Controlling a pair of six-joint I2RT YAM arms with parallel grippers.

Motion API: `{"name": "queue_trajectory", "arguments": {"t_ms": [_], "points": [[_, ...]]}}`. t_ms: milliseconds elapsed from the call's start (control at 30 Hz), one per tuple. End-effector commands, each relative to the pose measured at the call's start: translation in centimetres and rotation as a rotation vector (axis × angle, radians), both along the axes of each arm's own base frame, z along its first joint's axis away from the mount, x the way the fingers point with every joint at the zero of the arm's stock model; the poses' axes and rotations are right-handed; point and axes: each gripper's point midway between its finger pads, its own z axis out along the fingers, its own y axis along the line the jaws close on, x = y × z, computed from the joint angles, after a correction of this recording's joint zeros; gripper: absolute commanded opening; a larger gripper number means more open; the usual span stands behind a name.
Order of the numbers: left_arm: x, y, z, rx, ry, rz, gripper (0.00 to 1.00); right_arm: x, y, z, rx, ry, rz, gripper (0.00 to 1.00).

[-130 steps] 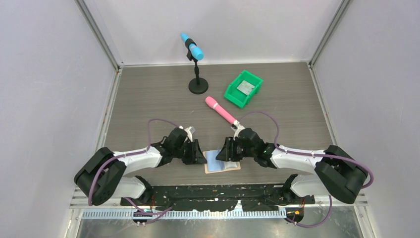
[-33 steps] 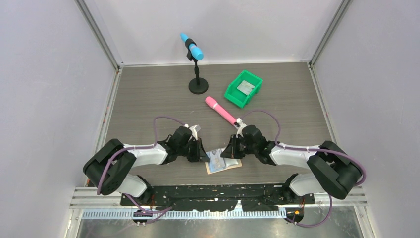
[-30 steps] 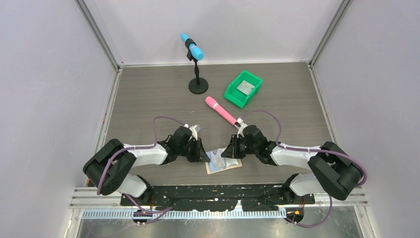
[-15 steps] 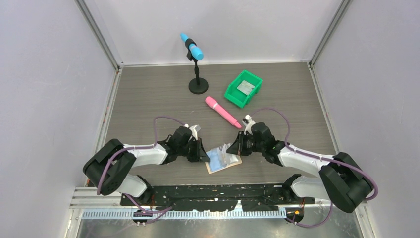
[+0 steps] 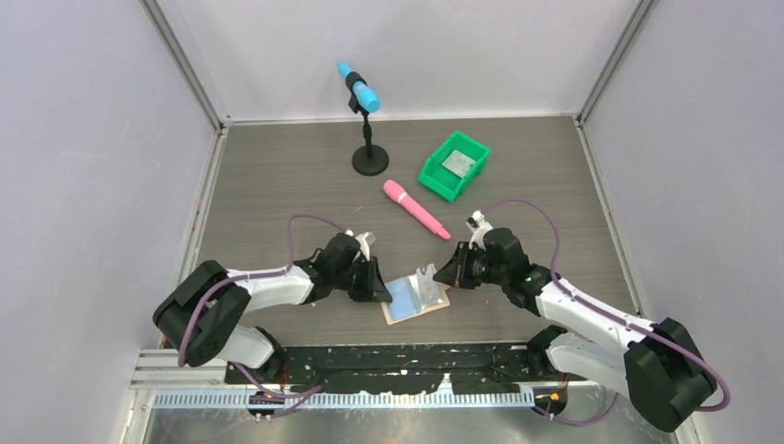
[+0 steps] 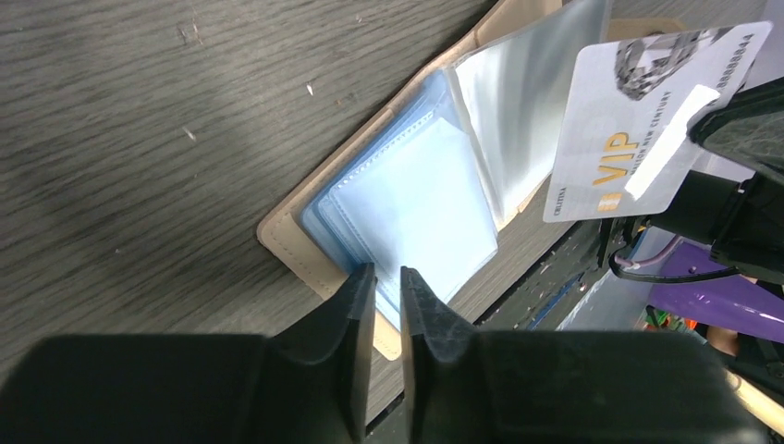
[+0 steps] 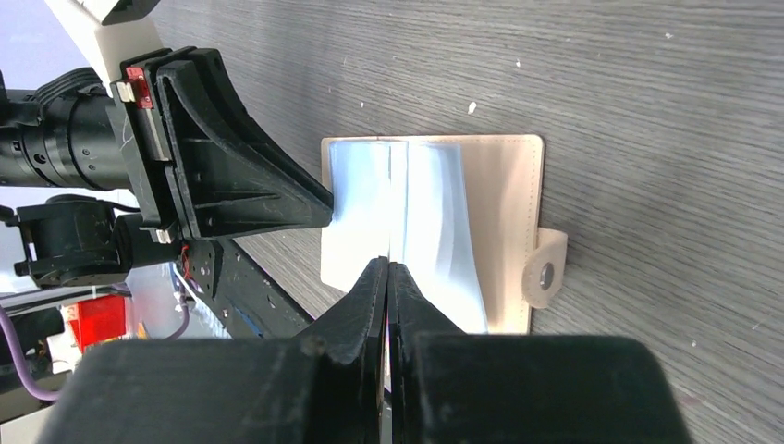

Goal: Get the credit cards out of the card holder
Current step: Remove the credit card from the card holder.

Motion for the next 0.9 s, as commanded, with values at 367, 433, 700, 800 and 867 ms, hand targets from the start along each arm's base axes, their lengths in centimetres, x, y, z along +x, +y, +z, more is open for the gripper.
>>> {"name": "queue_trajectory", "arguments": {"t_ms": [367,433,700,800,867], "points": [[0.6,-1.7,9.7,-0.179,-0.104,-0.002,0.58,-0.5,1.6,5.1,0.318,-0.048,-0.035,0.05],[0.5,-1.9,10.5,-0.212,-0.099,0.000,0.60,-0.6,1.7,6.0,0.387,-0.056,-0.048,0.05],[0.5,-3.8,12.9,-0.369,-0.084,-0.005,0.62,-1.2,1.2,8.7,0.579,-0.086,-0.097,0.05],[0.4,-4.4,13.2,-0.407,-0.058,-0.012,0.62,-1.3,1.0,9.4,0.611,-0.102,-0.109,0.05],[0.3,-4.8,13.6,-0.440,-0.051,-0.018,0.61,-1.3,0.8,9.4,0.621,-0.099,-0.121,0.05]]}}
